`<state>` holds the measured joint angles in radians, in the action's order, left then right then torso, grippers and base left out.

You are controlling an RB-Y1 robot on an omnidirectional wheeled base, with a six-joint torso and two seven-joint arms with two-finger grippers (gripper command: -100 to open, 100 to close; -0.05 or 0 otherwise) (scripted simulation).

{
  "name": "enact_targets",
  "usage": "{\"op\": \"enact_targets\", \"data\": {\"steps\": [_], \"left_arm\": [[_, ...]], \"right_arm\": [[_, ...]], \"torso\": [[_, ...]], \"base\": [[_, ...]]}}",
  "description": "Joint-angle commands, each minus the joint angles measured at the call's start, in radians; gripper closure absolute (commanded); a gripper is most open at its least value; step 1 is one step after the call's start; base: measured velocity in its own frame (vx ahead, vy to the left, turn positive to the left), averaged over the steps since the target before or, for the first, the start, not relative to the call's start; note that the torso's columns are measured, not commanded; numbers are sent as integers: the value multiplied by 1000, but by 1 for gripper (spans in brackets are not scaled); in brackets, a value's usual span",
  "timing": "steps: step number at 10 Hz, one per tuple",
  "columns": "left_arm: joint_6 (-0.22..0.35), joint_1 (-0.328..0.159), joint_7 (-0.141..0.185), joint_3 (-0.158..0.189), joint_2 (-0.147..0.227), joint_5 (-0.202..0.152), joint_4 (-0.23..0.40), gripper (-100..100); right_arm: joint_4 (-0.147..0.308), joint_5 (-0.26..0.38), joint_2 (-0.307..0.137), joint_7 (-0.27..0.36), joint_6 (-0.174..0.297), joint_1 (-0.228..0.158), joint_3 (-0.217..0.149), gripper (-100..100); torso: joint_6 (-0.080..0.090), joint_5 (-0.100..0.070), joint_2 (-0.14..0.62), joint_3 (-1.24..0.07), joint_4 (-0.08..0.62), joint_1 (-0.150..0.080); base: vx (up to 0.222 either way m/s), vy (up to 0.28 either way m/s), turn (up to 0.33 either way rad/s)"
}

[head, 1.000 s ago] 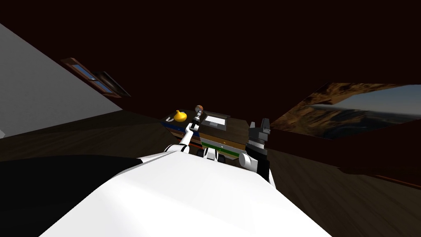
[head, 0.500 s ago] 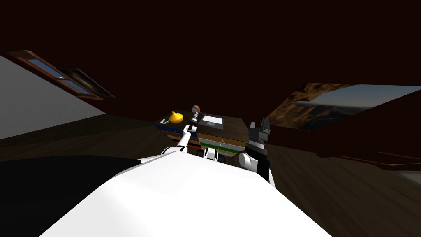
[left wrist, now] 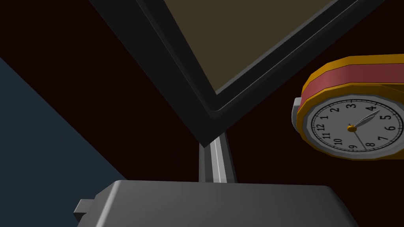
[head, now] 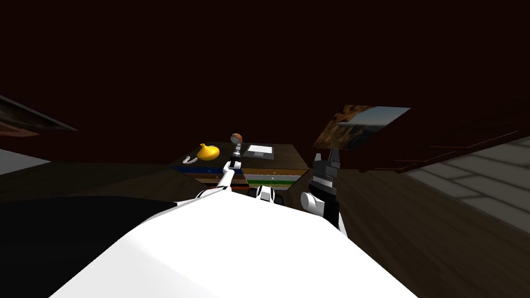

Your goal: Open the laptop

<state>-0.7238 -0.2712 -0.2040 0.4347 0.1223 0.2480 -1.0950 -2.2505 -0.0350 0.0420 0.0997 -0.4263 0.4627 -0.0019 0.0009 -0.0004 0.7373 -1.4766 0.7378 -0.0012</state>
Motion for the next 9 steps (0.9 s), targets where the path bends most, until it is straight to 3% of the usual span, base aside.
{"op": "enact_targets", "data": {"steps": [1, 2, 3, 5, 6, 7, 8, 9], "left_arm": [[-38, 48, -14, 52, 5, -31, -7, 100], [-88, 95, -40, 96, 29, -80, 10, 100], [-98, 94, -40, 129, 29, -88, 10, 100], [-98, 104, -40, 130, 29, -88, 10, 100], [-143, 150, -67, 178, 54, -138, 26, 100], [-158, 160, -67, 204, 54, -146, 26, 100], [-158, 160, -67, 208, 54, -146, 26, 100], [-155, 138, -45, 174, 93, -161, 46, -100]], "right_arm": [[0, 0, 0, 0, 0, 0, 0, 0], [0, 0, 0, 0, 0, 0, 0, 0], [0, 0, 0, 0, 0, 0, 0, 0], [0, 0, 0, 0, 0, 0, 0, 0], [0, 0, 0, 0, 0, 0, 0, 0], [0, 0, 0, 0, 0, 0, 0, 0], [0, 0, 0, 0, 0, 0, 0, 0], [0, 0, 0, 0, 0, 0, 0, 0]], "torso": [[-1, 0, 2, 1, 0, 2], [-1, 1, 2, 1, 1, 2], [-5, 5, -1, 2, -5, 8], [-2, 5, -2, 0, -3, 8], [-2, 5, -4, -1, -4, 7], [-5, 7, -5, 0, -7, 11], [-4, 8, -5, -1, -6, 13], [0, 9, -7, -1, -6, 13]], "base": [[-47, 20, -254], [-56, 18, -298], [-57, 4, -350], [-42, 21, -245], [-43, -2, -340], [-34, -17, -357], [-30, 4, -259], [-16, -44, 81]]}}
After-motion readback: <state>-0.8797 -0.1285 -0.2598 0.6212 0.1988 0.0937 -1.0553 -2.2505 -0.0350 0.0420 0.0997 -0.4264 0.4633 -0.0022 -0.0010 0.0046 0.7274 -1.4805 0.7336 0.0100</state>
